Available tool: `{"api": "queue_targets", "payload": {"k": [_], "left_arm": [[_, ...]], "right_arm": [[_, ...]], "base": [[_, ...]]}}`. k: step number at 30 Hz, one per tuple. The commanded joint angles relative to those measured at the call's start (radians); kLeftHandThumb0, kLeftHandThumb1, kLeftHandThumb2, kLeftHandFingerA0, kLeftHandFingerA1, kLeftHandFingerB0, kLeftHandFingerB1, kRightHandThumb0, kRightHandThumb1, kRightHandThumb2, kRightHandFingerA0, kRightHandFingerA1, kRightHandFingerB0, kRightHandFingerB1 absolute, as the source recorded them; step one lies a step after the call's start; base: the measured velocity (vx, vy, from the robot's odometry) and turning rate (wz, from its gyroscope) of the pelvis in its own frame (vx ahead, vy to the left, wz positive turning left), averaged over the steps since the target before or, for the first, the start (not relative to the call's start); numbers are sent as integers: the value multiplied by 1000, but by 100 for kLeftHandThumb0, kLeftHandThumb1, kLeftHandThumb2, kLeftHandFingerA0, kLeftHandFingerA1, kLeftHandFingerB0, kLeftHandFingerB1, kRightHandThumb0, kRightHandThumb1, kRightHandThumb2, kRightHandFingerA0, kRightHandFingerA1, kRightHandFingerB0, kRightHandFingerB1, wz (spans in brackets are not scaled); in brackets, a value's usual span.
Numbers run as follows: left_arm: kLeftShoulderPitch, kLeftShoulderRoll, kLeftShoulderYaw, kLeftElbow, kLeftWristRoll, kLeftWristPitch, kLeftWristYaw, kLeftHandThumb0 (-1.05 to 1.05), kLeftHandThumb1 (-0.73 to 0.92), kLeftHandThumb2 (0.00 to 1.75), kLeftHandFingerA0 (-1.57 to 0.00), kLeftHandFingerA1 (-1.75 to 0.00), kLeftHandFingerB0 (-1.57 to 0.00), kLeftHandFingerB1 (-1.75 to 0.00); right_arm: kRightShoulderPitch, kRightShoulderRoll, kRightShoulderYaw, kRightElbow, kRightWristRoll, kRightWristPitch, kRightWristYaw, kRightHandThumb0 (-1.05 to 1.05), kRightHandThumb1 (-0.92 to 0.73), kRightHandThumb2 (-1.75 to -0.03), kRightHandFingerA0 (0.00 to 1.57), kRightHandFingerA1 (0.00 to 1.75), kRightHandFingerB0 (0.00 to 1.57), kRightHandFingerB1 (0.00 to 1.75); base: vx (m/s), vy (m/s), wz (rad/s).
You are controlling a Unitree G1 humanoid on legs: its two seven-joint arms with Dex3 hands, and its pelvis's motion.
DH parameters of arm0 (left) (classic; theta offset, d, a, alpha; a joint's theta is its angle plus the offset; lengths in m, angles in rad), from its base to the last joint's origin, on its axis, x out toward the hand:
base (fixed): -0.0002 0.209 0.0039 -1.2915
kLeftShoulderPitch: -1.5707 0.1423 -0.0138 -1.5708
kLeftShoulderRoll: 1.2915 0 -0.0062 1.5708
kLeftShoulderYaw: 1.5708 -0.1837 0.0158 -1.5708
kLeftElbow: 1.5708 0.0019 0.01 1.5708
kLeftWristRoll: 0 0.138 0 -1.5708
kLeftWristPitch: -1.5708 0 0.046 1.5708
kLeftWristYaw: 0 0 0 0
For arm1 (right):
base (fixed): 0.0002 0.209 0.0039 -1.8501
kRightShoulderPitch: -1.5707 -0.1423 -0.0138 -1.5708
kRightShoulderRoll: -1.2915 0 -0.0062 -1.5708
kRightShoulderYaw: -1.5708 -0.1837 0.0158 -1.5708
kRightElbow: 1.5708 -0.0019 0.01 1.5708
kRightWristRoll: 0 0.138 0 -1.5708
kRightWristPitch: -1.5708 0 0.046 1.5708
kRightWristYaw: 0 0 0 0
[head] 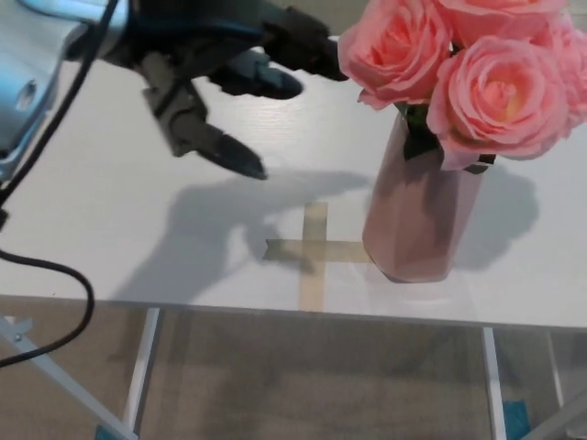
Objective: Use the left hand to pick up the rose and then lift and insert it into the pink vase.
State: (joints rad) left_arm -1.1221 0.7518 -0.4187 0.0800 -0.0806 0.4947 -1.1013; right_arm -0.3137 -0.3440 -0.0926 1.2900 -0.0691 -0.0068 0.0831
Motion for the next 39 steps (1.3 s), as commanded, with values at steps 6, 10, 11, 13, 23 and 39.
{"api": "queue_targets", "payload": {"k": [6,10,11,13,23,39], "left_arm": [[83,52,58,6,40,-72,-41,-61,34,81,0,-5,-3,-16],[133,87,124,17,19,-94,-57,-59,31,80,0,-11,-3,-18],[148,97,142,15,12,-104,-59,-59,31,80,0,-11,-3,-18],[217,118,202,-7,-7,-129,-47,-84,31,67,-4,-9,-5,-18],[944,-1,692,-463,-93,-239,123,-66,35,63,-10,-32,-10,-31],[1572,-315,827,-117,-13,-588,244,-29,24,85,-9,-50,-8,-48]], "right_arm": [[14,-5,-1,8,-2,9,2,-40,-56,-95,58,65,44,57],[15,-8,11,7,-14,7,-4,-40,-56,-95,58,65,43,57],[15,-7,13,7,-15,7,-5,-40,-56,-95,58,65,43,57],[17,-12,13,7,-14,4,-16,-40,-56,-95,58,65,43,57],[51,1,-32,13,24,-21,-60,-40,-70,-60,65,49,53,44],[150,22,-53,18,16,-72,-120,-38,-71,-61,65,49,52,44]], "base": [[0,0,0],[0,0,0],[0,0,0],[0,0,0],[0,0,0],[0,0,0]]}}
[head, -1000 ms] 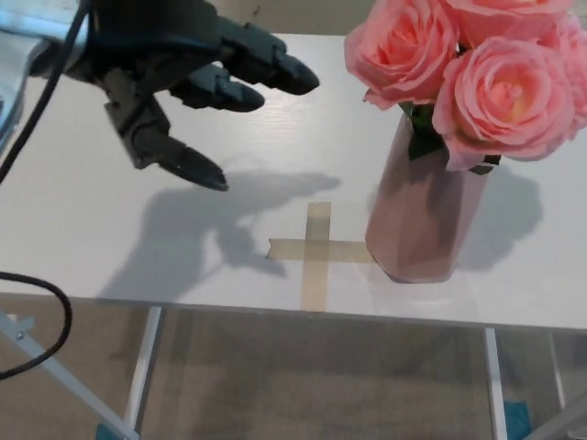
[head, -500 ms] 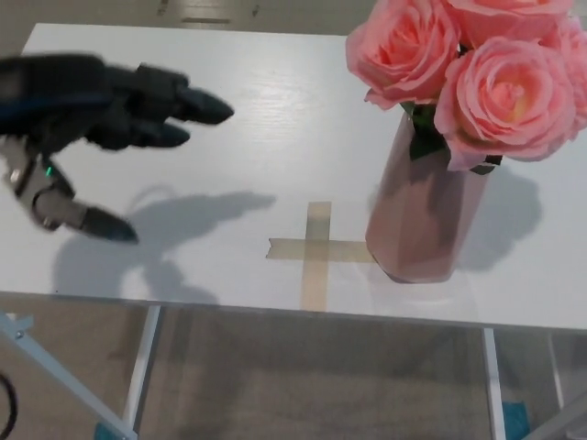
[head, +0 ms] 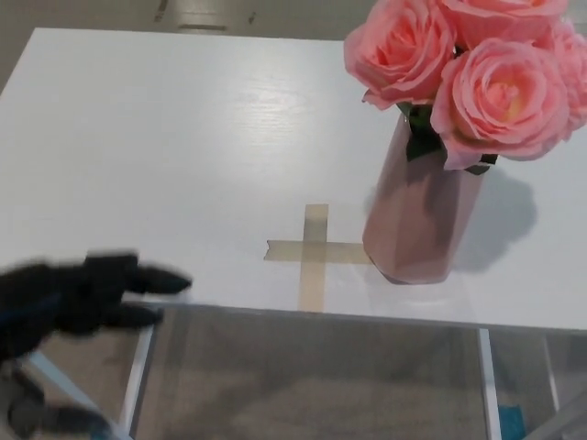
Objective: Use the left hand to pick up the rose and then lift and insert it into the pink vase.
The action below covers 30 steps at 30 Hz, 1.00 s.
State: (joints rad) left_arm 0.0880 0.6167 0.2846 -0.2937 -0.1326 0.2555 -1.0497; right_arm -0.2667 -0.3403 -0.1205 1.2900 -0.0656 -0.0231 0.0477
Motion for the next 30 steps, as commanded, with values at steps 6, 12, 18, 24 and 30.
{"api": "queue_targets", "payload": {"k": [6,12,18,24,30], "left_arm": [[354,-270,92,456,214,-283,561,-55,47,55,-30,-33,-31,-31],[246,-296,55,734,283,-221,819,-39,45,55,-34,-34,-37,-33],[81,-257,-3,1022,283,-182,870,-53,56,57,-41,-35,-32,-32],[-29,-283,-4,1279,262,-230,1028,-63,58,60,-42,-36,-32,-32],[-38,-217,-44,1387,266,-351,949,-69,61,59,-35,-34,-32,-31]], "right_arm": [[134,26,-16,15,-5,-68,-135,-36,-70,-60,63,48,53,43],[153,36,-32,11,11,-76,-139,-36,-70,-60,59,46,49,41],[168,27,-37,9,15,-72,-123,-37,-70,-60,57,46,49,41],[171,41,-34,8,15,-70,-112,-37,-70,-60,57,46,49,41],[156,35,-49,9,29,-59,-91,-38,-70,-60,57,46,49,41]], "base": [[0,0,0],[0,0,0],[0,0,0],[0,0,0],[0,0,0]]}}
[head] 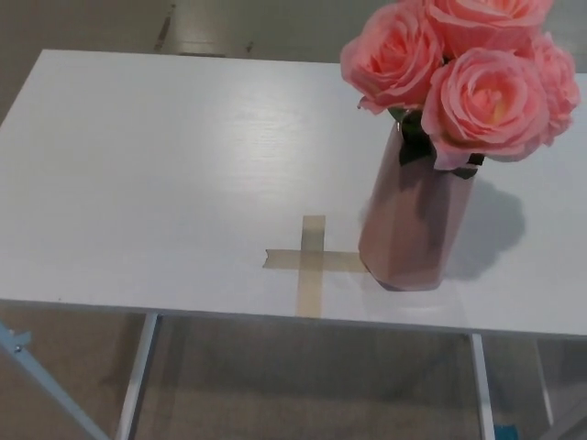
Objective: Use the left hand to pick up the rose and then lift and insert it into the pink vase.
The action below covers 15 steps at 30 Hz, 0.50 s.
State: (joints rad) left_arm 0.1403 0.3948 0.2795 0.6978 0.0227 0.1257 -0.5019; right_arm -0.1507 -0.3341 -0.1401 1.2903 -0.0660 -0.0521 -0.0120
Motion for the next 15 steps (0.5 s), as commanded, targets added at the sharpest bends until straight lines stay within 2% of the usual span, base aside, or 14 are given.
{"api": "queue_targets", "payload": {"k": [1,6,15], "left_arm": [[-96,13,-42,402,108,-233,391,-69,62,59,-34,-34,-31,-31],[-108,30,-56,449,87,-277,356,-68,62,59,-32,-33,-28,-30],[-166,38,-94,541,79,-318,392,-67,62,59,-30,-33,-27,-30]], "right_arm": [[35,29,-29,9,29,-27,-29,-38,-70,-60,57,46,49,41],[19,24,-13,11,11,-13,-26,-39,-70,-60,56,46,49,41],[-13,21,-1,11,-1,-8,-23,-40,-70,-60,56,46,49,41]], "base": [[0,0,0],[0,0,0],[0,0,0]]}}
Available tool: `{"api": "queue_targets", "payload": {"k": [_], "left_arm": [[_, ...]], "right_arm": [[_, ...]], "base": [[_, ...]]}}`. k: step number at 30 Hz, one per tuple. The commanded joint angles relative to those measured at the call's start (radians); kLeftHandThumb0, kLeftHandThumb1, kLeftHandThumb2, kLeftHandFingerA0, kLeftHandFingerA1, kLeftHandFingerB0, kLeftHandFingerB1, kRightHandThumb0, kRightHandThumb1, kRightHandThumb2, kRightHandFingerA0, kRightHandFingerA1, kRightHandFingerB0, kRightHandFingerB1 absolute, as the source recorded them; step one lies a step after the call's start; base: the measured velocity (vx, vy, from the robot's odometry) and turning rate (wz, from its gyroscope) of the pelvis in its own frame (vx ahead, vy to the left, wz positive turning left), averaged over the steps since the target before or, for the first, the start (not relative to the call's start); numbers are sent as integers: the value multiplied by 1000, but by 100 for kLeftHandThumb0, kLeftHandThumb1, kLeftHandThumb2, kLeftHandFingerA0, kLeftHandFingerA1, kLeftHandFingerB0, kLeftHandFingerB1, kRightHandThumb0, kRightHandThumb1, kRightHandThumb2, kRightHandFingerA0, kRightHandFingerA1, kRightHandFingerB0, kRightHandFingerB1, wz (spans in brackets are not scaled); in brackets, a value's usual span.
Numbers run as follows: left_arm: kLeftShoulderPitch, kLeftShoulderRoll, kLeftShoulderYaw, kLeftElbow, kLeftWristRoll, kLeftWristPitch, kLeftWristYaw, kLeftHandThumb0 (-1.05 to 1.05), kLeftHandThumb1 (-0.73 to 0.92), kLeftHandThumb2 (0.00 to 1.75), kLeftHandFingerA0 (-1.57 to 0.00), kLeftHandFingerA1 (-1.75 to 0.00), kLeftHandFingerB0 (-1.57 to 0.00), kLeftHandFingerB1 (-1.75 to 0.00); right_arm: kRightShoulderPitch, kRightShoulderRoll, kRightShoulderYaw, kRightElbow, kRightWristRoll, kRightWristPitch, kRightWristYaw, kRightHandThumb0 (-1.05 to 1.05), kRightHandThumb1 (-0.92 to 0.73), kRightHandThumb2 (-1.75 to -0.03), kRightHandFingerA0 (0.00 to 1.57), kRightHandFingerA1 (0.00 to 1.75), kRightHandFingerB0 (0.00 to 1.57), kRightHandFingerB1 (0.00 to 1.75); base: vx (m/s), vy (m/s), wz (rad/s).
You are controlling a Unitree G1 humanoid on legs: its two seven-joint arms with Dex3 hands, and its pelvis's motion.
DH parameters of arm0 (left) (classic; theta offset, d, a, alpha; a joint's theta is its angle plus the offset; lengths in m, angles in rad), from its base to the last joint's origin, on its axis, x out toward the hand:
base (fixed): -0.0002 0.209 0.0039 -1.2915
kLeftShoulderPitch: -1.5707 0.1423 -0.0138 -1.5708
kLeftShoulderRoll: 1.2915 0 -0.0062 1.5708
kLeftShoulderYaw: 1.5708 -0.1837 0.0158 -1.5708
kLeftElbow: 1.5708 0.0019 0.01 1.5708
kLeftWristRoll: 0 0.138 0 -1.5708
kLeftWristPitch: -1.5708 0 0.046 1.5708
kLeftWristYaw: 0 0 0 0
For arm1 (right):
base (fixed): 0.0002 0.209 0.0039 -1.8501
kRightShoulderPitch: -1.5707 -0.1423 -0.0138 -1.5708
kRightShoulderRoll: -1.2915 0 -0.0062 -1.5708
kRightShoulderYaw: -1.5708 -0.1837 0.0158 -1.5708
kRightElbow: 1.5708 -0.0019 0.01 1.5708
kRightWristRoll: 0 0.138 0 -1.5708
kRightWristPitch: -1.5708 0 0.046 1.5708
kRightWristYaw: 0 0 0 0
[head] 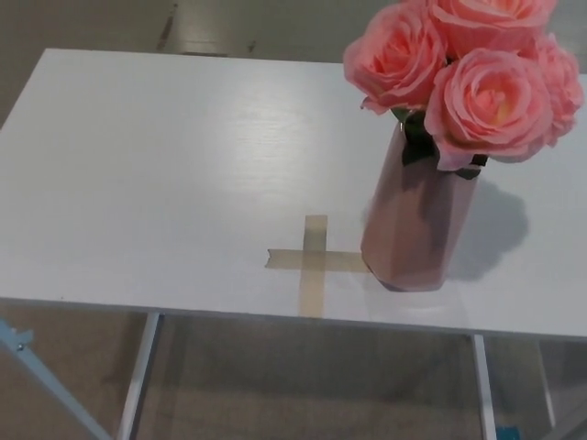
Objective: Use the left hand to pick up the rose and then lift and insert it into the pink vase.
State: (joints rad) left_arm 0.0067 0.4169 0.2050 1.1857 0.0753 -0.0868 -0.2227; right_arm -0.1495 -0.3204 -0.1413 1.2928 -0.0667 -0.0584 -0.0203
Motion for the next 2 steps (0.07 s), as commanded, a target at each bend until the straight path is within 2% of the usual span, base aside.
{"api": "queue_targets", "payload": {"k": [1,2], "left_arm": [[-35,17,-24,61,26,-115,117,-67,62,59,-30,-33,-27,-30],[-35,17,-24,61,26,-115,117,-67,62,59,-30,-33,-27,-30]], "right_arm": [[-14,6,3,9,-2,-3,-15,-40,-70,-60,56,46,49,41],[-14,6,3,9,-2,-3,-15,-40,-70,-60,56,46,49,41]], "base": [[0,0,0],[0,0,0]]}}
